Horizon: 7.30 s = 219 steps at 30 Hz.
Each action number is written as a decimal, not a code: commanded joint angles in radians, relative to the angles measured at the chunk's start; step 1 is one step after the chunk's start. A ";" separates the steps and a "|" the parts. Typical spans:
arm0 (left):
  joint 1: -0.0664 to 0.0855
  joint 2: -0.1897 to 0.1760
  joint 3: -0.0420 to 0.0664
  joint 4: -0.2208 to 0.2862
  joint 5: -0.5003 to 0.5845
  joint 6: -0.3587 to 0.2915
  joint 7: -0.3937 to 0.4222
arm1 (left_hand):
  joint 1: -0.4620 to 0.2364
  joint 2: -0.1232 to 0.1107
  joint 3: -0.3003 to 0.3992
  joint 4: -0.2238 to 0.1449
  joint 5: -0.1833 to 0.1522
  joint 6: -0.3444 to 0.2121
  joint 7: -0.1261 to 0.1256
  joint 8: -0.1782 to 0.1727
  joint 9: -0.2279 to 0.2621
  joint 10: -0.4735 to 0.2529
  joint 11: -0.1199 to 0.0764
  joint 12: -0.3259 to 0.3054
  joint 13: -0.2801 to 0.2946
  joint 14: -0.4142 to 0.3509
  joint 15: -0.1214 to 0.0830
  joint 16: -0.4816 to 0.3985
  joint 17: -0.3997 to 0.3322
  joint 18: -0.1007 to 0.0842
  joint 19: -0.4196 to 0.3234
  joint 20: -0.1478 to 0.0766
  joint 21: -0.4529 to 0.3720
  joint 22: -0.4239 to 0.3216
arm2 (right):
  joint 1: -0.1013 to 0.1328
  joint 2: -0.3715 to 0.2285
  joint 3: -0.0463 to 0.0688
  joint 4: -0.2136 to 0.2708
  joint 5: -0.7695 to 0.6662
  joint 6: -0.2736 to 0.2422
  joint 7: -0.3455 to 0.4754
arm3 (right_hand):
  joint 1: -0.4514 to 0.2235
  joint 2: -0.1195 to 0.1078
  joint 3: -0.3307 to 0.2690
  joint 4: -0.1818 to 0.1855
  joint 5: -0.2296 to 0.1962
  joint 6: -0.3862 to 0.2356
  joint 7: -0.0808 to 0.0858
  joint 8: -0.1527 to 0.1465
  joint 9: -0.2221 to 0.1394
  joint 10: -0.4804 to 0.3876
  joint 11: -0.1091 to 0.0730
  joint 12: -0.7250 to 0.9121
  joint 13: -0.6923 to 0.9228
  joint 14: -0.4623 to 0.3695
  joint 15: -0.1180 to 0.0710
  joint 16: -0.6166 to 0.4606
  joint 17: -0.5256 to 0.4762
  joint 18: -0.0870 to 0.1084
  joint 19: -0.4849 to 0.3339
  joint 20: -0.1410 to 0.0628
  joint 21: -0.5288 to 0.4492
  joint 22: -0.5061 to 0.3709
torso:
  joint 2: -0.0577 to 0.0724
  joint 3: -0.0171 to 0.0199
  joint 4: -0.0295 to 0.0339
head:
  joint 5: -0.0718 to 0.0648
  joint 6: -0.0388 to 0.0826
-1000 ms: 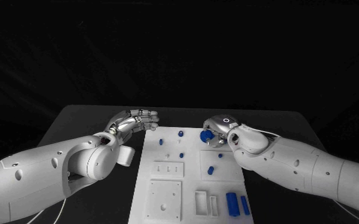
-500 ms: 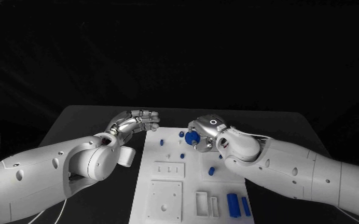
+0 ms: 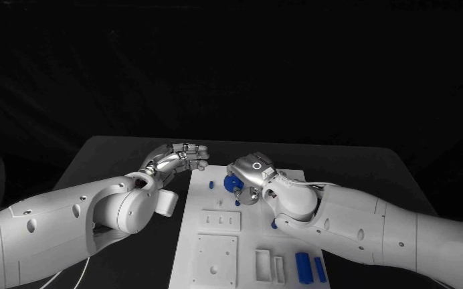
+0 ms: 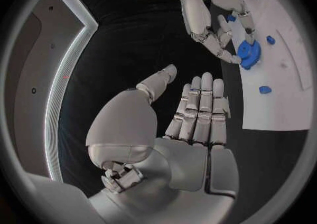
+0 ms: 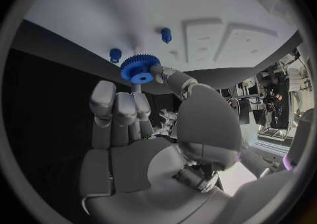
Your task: Assemble the parts on the task board
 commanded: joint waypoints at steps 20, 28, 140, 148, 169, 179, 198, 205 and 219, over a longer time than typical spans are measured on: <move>0.002 0.007 0.001 -0.002 -0.003 -0.002 0.008 | -0.008 0.004 0.004 0.004 0.002 -0.001 0.003 -0.005 -0.002 -0.006 0.005 -0.005 -0.001 -0.002 0.004 -0.004 0.002 0.008 0.000 0.004 -0.002 0.020 | -0.006 0.056 -0.006 -0.096 -0.039 -0.020 -0.008 | -0.004 -0.008 0.016 -0.002 -0.038 0.096 0.010 -0.004 0.016 -0.003 -0.004 -0.013 -0.006 0.003 -0.007 -0.008 0.003 0.070 -0.002 -0.003 0.007 0.014 | 0.001 -0.0003 -0.0006 | 0.020 -0.009; 0.002 0.010 0.001 -0.003 -0.003 0.000 0.008 | -0.009 0.004 0.004 0.004 0.002 -0.001 0.003 -0.005 -0.002 -0.006 0.005 -0.005 -0.001 -0.002 0.004 -0.004 0.002 0.008 0.000 0.004 -0.002 0.020 | -0.010 0.075 -0.008 -0.123 -0.026 -0.016 0.004 | -0.005 -0.008 0.016 -0.003 -0.043 0.095 0.010 -0.005 0.016 -0.004 -0.004 -0.014 -0.006 0.003 -0.006 -0.009 0.003 0.070 -0.002 -0.003 0.007 0.014 | 0.001 0.0022 -0.0006 | 0.022 -0.010; 0.001 0.010 0.000 -0.046 0.008 0.020 0.004 | -0.041 0.009 0.003 0.030 -0.006 -0.003 0.004 -0.005 -0.003 -0.007 0.008 -0.002 0.001 0.001 0.006 -0.012 0.010 0.012 -0.003 0.007 0.001 0.021 | 0.033 -0.230 0.087 -0.075 0.889 0.036 0.531 | -0.015 0.109 -0.296 -0.048 -0.182 -0.094 0.049 -0.054 0.017 -0.087 0.032 -0.082 -0.041 -0.007 0.025 -0.050 0.040 0.070 -0.049 -0.022 -0.009 0.016 | -0.017 0.0211 -0.0411 | 0.033 -0.005; -0.001 0.014 -0.001 -0.054 0.009 0.033 0.005 | -0.037 0.012 0.004 0.027 -0.005 0.003 0.002 -0.002 -0.002 0.005 0.004 0.002 0.003 0.004 0.005 -0.012 0.012 0.013 -0.002 0.006 0.003 0.021 | 0.030 -0.280 0.086 -0.109 0.897 0.115 0.538 | 0.006 0.121 -0.320 -0.123 -0.154 -0.085 0.052 -0.055 0.013 -0.085 0.036 -0.081 -0.042 -0.004 0.030 -0.051 0.043 0.070 -0.052 -0.007 -0.006 0.017 | -0.024 0.0333 -0.0570 | 0.016 -0.009; -0.011 0.015 -0.001 -0.058 0.009 0.050 0.006 | -0.035 0.015 0.004 0.022 -0.003 0.004 0.001 -0.001 -0.002 0.017 -0.001 0.005 0.004 0.005 0.005 -0.013 0.014 0.012 -0.003 0.006 0.004 0.021 | -0.067 -0.210 0.086 -0.286 0.902 0.084 0.537 | -0.009 0.127 -0.340 -0.156 -0.125 -0.104 0.056 -0.071 0.003 -0.095 0.039 -0.088 -0.050 -0.004 0.033 -0.055 0.046 0.070 -0.053 -0.001 -0.010 0.014 | -0.020 0.0644 -0.0715 | -0.009 -0.015; -0.012 0.016 -0.001 -0.058 0.008 0.053 0.006 | -0.034 0.015 0.004 0.021 -0.003 0.004 0.001 0.000 -0.002 0.019 -0.001 0.006 0.004 0.005 0.005 -0.013 0.015 0.012 -0.003 0.006 0.004 0.021 | -0.092 -0.189 0.086 -0.313 0.900 0.081 0.536 | -0.011 0.129 -0.345 -0.164 -0.120 -0.107 0.058 -0.073 0.001 -0.098 0.041 -0.089 -0.051 -0.004 0.034 -0.056 0.048 0.070 -0.053 -0.002 -0.011 0.013 | -0.020 0.0629 -0.0719 | -0.005 -0.023; -0.012 0.018 -0.001 -0.063 0.007 0.056 -0.006 | -0.034 0.016 0.004 0.020 -0.003 0.004 0.001 -0.001 -0.003 0.020 -0.001 0.005 0.004 0.004 0.005 -0.014 0.015 0.012 -0.004 0.006 0.005 0.021 | -0.093 -0.142 0.084 -0.353 0.896 0.065 0.516 | 0.038 0.158 -0.265 -0.169 -0.241 -0.094 0.048 -0.071 -0.003 -0.093 0.032 -0.084 -0.049 -0.002 0.026 -0.061 0.052 0.070 -0.051 0.001 -0.016 0.013 | -0.020 0.0602 -0.0716 | 0.010 -0.030; -0.012 0.017 -0.001 -0.063 0.006 0.059 -0.008 | -0.035 0.015 0.004 0.019 -0.003 0.003 0.001 -0.001 -0.003 0.019 -0.001 0.004 0.004 0.004 0.006 -0.015 0.015 0.012 -0.004 0.006 0.005 0.021 | -0.093 -0.134 0.084 -0.360 0.895 0.064 0.513 | 0.042 0.160 -0.225 -0.166 -0.277 -0.088 0.043 -0.068 -0.005 -0.090 0.027 -0.082 -0.048 -0.001 0.022 -0.063 0.054 0.070 -0.050 0.004 -0.014 0.015 | -0.020 0.0589 -0.0717 | 0.010 -0.033; -0.012 0.018 -0.001 -0.064 0.005 0.059 -0.009 | -0.034 0.015 0.004 0.018 -0.004 0.002 0.002 -0.001 -0.003 0.019 -0.001 0.003 0.003 0.003 0.006 -0.015 0.016 0.012 -0.005 0.007 0.005 0.021 | -0.095 -0.125 0.083 -0.360 0.894 0.071 0.513 | 0.033 0.156 -0.205 -0.166 -0.292 -0.073 0.040 -0.061 -0.004 -0.083 0.025 -0.076 -0.044 0.001 0.019 -0.063 0.057 0.070 -0.047 0.005 -0.011 0.016 | -0.021 0.0600 -0.0726 | 0.012 -0.034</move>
